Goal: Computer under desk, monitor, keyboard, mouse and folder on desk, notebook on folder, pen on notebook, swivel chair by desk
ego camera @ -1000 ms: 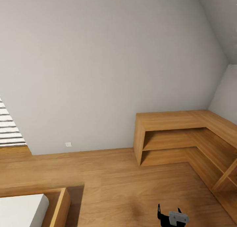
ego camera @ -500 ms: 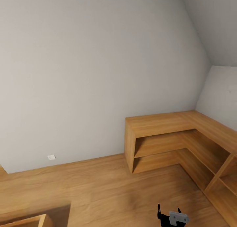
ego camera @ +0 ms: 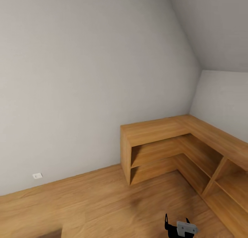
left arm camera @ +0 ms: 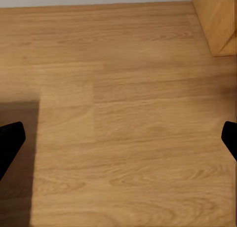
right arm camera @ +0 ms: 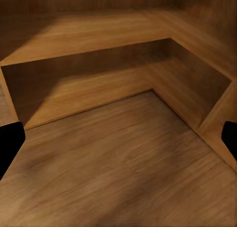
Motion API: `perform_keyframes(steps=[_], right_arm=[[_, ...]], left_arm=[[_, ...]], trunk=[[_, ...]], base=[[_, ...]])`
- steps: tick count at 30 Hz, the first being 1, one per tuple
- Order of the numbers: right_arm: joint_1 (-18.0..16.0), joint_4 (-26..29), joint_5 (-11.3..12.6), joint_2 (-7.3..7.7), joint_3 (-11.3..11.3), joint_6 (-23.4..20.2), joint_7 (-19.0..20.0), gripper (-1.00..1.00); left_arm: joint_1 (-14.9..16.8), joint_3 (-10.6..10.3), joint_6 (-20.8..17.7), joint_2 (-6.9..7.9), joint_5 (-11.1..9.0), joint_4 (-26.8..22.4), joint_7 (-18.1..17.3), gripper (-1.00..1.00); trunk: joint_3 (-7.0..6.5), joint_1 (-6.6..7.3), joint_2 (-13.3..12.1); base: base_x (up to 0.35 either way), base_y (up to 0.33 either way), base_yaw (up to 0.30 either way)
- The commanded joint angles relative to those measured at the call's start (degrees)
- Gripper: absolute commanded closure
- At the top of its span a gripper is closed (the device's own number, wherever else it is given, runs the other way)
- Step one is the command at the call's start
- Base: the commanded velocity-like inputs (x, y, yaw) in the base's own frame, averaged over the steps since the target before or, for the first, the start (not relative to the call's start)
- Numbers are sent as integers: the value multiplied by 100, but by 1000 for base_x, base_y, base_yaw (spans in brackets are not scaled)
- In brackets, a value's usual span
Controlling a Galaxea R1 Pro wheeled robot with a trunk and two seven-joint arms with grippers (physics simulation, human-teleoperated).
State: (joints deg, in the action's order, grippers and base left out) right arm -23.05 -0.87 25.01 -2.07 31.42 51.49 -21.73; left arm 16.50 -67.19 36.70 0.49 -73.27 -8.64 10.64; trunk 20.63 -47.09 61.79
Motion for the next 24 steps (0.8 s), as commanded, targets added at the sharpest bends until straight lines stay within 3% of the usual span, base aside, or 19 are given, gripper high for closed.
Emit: perform_keyframes(steps=[1,24], right_arm=[[-6,-9,22,-4,48,10,-33,-100],[-6,-9,13,-4,48,10,-33,-100]], left_arm=[[3,-49,13,5,-11,-15,52,-100],[3,-46,13,4,-11,-15,52,-100]], trunk=[[2,0,4],[-96,0,4]], base=[[6,0,-226],[1,0,-226]])
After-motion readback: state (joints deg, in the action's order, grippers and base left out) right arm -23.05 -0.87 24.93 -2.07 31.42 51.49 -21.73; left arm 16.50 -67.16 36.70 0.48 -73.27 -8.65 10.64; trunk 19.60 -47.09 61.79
